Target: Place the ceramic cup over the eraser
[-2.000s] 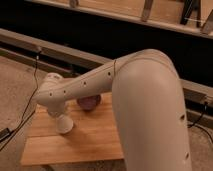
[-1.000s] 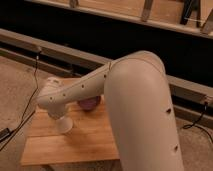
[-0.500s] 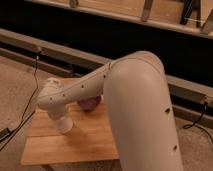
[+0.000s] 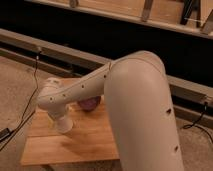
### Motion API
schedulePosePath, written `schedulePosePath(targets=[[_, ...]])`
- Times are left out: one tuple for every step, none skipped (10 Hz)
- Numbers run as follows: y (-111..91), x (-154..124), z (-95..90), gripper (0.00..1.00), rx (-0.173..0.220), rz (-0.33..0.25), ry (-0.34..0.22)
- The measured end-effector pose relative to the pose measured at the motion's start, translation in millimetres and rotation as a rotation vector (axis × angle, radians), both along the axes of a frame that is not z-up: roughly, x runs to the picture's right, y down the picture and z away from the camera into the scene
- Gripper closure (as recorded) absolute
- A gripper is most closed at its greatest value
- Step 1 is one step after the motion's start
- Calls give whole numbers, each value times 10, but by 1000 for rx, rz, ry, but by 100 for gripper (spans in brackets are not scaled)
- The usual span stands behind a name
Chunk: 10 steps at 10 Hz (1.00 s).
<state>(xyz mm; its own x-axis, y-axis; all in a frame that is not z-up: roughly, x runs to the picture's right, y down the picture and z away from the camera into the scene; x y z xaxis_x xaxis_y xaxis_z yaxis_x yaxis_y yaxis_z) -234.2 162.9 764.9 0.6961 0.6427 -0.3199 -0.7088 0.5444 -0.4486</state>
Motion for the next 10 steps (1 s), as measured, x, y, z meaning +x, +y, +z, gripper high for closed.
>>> schedulePosePath(targets=[[-5,0,-5,20,1,-1,0],[-28,-3,-25,20,5,-2,2],[-71,13,-78,20,7,-8,15],[-91,20,-103,20,7,-10,21],[-269,97,-397,20,-7,-31,71],[-293,109,-440,20,-13,-38,80],[-283,106,-441,20,-15,-39,80],[-286,108,-442,20,-15,-39,80],[-287,108,-441,20,-14,-39,80],[-287,107,-440,20,-14,-39,80]])
